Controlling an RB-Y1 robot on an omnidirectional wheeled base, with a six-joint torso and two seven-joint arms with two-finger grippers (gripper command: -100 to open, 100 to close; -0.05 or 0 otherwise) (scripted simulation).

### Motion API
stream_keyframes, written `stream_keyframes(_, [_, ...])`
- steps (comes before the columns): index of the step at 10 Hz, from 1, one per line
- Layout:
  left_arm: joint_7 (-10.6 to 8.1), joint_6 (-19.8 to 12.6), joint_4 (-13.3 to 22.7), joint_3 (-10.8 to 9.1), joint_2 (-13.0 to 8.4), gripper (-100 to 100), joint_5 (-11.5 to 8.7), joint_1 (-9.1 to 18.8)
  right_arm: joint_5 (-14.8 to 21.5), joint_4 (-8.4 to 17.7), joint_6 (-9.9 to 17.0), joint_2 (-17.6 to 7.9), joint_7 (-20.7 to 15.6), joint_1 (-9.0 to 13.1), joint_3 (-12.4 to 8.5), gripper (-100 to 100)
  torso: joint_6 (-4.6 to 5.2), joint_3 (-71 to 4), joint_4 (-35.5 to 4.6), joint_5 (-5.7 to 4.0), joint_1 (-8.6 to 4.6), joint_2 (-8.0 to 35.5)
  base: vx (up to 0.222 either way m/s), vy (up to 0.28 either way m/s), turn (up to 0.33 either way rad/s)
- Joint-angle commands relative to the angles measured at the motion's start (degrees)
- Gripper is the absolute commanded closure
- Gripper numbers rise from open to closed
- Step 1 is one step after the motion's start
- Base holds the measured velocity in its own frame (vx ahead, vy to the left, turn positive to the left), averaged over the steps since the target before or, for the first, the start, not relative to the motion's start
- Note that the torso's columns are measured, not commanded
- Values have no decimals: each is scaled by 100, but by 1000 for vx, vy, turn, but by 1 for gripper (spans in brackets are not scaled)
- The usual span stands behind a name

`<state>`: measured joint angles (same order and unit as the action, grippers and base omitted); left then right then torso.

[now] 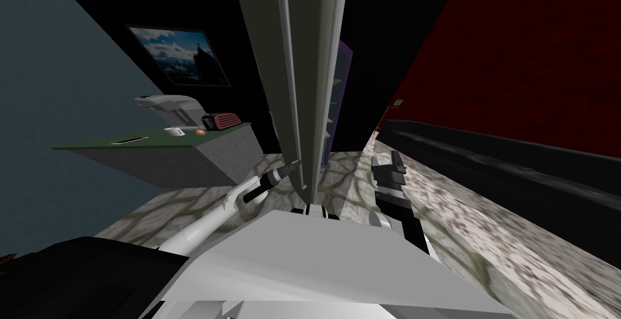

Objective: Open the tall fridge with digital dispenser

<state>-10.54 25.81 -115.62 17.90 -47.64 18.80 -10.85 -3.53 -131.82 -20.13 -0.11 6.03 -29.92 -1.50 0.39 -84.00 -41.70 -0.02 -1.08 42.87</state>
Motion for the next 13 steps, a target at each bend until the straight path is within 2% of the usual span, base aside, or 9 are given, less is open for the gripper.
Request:
stream_keyframes(1, [-40, 105, 30, 190, -24, 100, 22, -107, 0, 0, 0, 0, 0, 0, 0, 0, 4, -11, 0, -5, -13, -13, 13, -5, -13])
stream_keyframes(5, [-40, 105, 30, 190, -24, 100, 22, -107, 0, -1, 0, 1, 0, 0, 1, 0, -10, 7, -10, 12, 43, 18, 7, -11, 0])
stream_keyframes(6, [-142, 18, -250, 84, -223, 100, -3, -82, 0, -1, 0, 0, 0, -1, 0, 0, -5, 12, -4, 14, 39, 22, 49, 129, 21])
stream_keyframes(7, [-142, 18, -250, 84, -223, 100, -3, -82, 0, -1, 0, -1, 0, -1, -1, 0, -25, -9, -45, 7, 91, 8, -5, 166, -13])
stream_keyframes(9, [-274, 69, -465, 153, -434, 100, -16, -170, 0, 0, 0, -1, 0, 0, -1, 0, -44, -30, -76, 5, 122, -2, -23, 185, 12])
stream_keyframes(12, [-473, 146, -787, 257, -751, 100, -35, -300, 0, 0, 0, -1, 0, 1, -1, 0, -44, -17, -80, -5, 83, 23, -78, 184, -40])
stream_keyframes(13, [-520, -51, -921, 77, -852, -100, -82, -266, 0, 0, 0, -1, 0, 0, -1, 0, -42, 13, -79, -4, 73, 58, -50, 66, 56])
